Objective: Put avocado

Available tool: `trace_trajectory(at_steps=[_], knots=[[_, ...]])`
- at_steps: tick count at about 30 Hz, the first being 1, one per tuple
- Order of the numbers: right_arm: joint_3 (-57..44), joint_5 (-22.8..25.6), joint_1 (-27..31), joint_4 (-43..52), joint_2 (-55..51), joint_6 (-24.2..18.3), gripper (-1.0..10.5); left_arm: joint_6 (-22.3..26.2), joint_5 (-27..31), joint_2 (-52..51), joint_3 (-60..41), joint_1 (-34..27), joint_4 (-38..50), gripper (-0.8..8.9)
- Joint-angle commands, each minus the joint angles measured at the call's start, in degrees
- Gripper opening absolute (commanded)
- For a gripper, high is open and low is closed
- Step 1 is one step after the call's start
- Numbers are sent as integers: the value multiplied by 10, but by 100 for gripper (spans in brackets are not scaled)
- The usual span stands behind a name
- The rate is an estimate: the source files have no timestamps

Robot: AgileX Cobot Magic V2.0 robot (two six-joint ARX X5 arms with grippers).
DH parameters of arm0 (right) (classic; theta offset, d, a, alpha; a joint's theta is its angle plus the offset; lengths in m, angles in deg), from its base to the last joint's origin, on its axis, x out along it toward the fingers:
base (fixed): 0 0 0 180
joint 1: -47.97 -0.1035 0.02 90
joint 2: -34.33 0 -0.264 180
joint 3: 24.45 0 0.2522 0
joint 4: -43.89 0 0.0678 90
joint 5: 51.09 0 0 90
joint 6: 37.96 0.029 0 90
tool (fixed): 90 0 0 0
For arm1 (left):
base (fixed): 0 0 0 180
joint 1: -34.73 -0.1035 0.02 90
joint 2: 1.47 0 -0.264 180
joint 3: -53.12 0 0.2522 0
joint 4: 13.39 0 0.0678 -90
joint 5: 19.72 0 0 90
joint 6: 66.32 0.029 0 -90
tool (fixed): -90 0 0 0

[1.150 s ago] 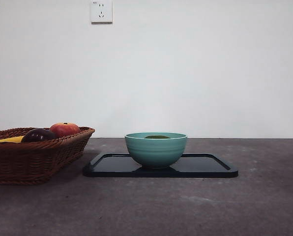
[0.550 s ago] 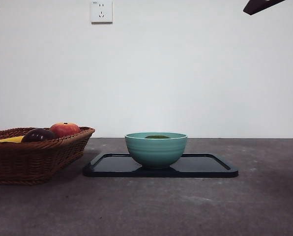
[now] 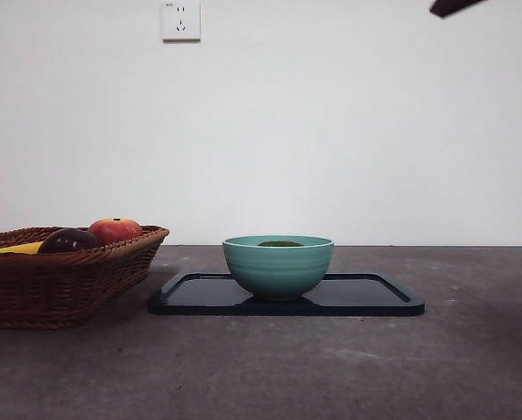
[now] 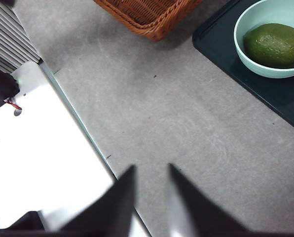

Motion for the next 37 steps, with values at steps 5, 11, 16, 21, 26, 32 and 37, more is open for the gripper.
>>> trace_trajectory(at_steps=[5,11,16,21,26,32,37], knots=[[3,-2,-5,6,2,5,8,7,-3,2,6,3,3,9],[3,-2,-5,6,2,5,8,7,-3,2,6,3,3,9],[3,-2,-5,6,2,4,8,7,-3,2,6,3,3,9],[3,-1,-5,6,2,4,8,7,-3,2,6,3,3,9],[3,-1,-5,6,2,5,8,7,-3,2,6,3,3,9],[3,-1,-5,6,2,4,8,55,21,-17,6,-4,31,9],[3,-2,-5,6,2,4,8,99,119,-78,-16,-54,253,8]])
